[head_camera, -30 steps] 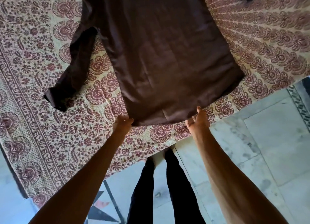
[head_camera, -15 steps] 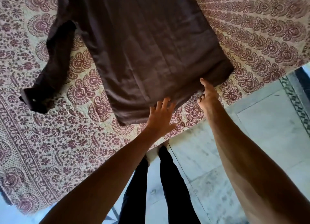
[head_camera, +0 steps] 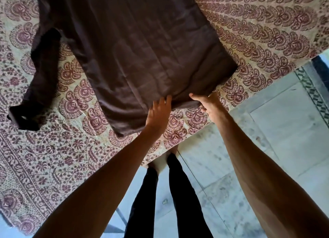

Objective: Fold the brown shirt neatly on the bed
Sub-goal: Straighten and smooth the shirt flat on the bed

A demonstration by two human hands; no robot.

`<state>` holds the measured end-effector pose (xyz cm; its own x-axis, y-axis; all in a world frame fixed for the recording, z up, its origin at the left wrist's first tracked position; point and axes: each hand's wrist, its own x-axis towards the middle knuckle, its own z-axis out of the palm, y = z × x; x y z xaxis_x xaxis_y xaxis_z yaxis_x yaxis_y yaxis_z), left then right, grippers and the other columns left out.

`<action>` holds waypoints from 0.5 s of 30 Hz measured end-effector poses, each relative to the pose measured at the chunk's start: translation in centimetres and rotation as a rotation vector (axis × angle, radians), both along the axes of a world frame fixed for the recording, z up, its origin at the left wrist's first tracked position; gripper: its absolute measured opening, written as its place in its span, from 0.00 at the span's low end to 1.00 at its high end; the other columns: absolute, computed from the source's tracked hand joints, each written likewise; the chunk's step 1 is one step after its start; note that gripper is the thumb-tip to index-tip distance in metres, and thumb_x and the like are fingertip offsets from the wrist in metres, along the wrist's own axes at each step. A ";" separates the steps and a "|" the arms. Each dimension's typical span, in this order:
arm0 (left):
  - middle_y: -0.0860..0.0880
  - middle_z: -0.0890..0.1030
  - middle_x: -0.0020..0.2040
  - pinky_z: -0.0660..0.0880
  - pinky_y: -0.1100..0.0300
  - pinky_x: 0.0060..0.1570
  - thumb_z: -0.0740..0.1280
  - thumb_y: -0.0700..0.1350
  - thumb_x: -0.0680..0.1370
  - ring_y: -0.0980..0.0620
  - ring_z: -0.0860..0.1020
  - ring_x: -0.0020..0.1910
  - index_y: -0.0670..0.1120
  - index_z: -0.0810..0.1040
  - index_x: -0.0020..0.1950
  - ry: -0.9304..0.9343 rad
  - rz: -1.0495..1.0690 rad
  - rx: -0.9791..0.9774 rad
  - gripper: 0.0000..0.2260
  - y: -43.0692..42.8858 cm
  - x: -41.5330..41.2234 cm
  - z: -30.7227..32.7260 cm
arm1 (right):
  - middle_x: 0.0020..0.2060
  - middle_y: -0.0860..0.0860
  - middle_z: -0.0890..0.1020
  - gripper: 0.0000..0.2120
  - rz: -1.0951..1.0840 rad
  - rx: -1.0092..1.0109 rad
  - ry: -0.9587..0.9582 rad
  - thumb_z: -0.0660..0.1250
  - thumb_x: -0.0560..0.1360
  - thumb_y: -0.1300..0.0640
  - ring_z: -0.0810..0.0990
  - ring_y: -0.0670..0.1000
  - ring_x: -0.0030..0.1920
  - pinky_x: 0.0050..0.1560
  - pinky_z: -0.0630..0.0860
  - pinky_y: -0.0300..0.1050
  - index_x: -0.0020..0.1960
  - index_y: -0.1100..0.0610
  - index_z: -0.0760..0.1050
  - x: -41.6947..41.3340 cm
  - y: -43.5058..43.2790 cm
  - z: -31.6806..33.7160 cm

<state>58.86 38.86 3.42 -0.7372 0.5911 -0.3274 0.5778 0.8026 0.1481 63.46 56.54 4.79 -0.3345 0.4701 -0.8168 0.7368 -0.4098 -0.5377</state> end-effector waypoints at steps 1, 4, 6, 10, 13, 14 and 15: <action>0.40 0.80 0.50 0.80 0.47 0.38 0.60 0.32 0.73 0.39 0.81 0.47 0.44 0.69 0.68 -0.091 0.055 0.053 0.23 0.2 -0.5 0.4 | 0.45 0.52 0.81 0.12 -0.027 -0.003 -0.014 0.77 0.68 0.55 0.74 0.45 0.34 0.31 0.69 0.38 0.46 0.55 0.75 0.1 0.0 -0.2; 0.38 0.81 0.49 0.76 0.44 0.45 0.58 0.34 0.75 0.33 0.80 0.48 0.47 0.66 0.66 -0.261 0.213 0.146 0.20 0.1 -2.1 0.3 | 0.51 0.55 0.81 0.16 -0.098 -0.046 -0.022 0.75 0.71 0.52 0.80 0.50 0.44 0.40 0.80 0.43 0.52 0.57 0.75 0.2 -0.1 -0.3; 0.37 0.81 0.49 0.76 0.45 0.47 0.58 0.37 0.75 0.33 0.80 0.48 0.48 0.67 0.63 -0.358 0.271 0.205 0.17 -0.3 -2.9 0.0 | 0.53 0.56 0.81 0.16 -0.167 -0.168 0.006 0.75 0.72 0.52 0.81 0.54 0.52 0.42 0.80 0.49 0.54 0.57 0.75 0.1 -0.3 -0.4; 0.38 0.80 0.54 0.76 0.44 0.49 0.63 0.43 0.76 0.35 0.79 0.52 0.47 0.66 0.66 -0.471 0.136 0.217 0.19 -0.7 -3.5 -0.6 | 0.42 0.56 0.81 0.07 -0.321 -0.366 0.012 0.72 0.75 0.58 0.80 0.52 0.39 0.30 0.78 0.43 0.48 0.59 0.75 -0.7 -0.9 0.0; 0.40 0.79 0.57 0.77 0.46 0.51 0.70 0.46 0.73 0.38 0.79 0.54 0.47 0.65 0.69 -0.456 -0.003 0.187 0.26 -0.7 -4.0 -0.8 | 0.33 0.59 0.82 0.06 -0.350 -0.405 0.004 0.68 0.77 0.63 0.82 0.52 0.29 0.23 0.75 0.37 0.43 0.64 0.74 -1.4 -0.9 0.5; 0.41 0.79 0.57 0.77 0.47 0.51 0.71 0.46 0.73 0.38 0.79 0.54 0.47 0.65 0.69 -0.430 -0.029 0.170 0.27 -0.7 -4.1 -0.7 | 0.30 0.59 0.82 0.06 -0.355 -0.411 0.004 0.67 0.77 0.64 0.82 0.52 0.26 0.22 0.75 0.36 0.43 0.65 0.74 -1.6 -0.8 0.7; 0.41 0.80 0.56 0.77 0.47 0.50 0.70 0.46 0.73 0.37 0.79 0.54 0.47 0.66 0.69 -0.381 -0.038 0.150 0.26 -0.5 -4.2 -0.5 | 0.27 0.59 0.82 0.06 -0.355 -0.414 0.003 0.66 0.78 0.64 0.82 0.51 0.25 0.22 0.75 0.35 0.42 0.65 0.74 -1.8 -0.7 0.8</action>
<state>54.63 38.31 2.93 -0.5562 0.6776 -0.4812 0.4880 0.7349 0.4709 61.64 55.80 5.63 -0.2158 0.1943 -0.9569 0.5133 -0.8111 -0.2804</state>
